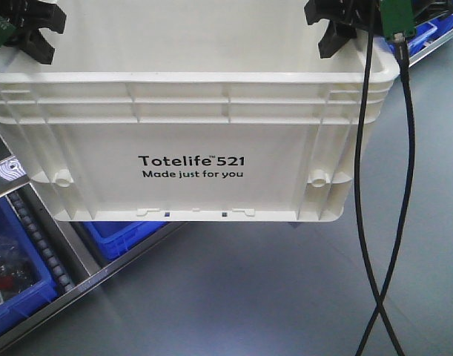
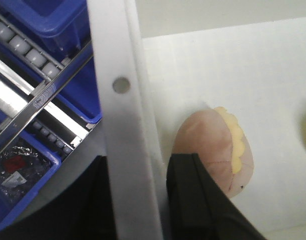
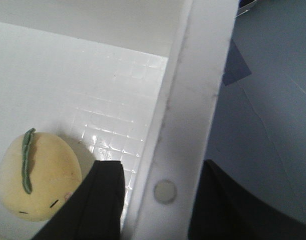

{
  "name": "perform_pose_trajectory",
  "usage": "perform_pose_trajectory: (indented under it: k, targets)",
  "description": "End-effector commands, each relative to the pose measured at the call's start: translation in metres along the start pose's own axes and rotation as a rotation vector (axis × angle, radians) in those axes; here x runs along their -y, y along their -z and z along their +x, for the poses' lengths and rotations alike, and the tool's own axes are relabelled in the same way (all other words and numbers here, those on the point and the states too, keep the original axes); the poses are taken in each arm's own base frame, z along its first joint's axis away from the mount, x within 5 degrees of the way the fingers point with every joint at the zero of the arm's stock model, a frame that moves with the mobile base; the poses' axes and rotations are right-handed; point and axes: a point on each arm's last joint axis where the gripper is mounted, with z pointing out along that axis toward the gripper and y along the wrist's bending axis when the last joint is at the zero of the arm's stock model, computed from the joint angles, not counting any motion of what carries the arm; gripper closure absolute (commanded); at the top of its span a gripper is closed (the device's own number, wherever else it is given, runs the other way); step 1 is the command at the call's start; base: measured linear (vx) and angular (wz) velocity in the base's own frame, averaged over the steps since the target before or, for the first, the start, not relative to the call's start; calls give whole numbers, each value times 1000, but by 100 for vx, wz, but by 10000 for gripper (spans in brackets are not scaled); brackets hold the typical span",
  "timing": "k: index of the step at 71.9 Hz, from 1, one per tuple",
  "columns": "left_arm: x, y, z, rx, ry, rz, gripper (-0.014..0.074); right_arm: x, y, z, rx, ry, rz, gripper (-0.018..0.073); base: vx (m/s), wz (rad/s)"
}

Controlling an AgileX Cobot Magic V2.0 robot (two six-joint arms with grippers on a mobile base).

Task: Place moving items into box and shelve
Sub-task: 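Hold the crate with both grippers while the base turns toward the blue-bin shelf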

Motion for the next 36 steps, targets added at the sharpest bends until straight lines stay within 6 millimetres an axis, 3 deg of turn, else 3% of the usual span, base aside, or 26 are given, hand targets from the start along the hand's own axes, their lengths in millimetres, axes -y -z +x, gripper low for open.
perform_pose_trajectory:
  k: [1,36]
  targets:
    - [3,34,-7,186,-11,20,597,-5,40,0,104,28,-27,562,-6,28]
    - [3,34,-7,186,-11,20,597,-5,40,0,104,28,-27,562,-8,25]
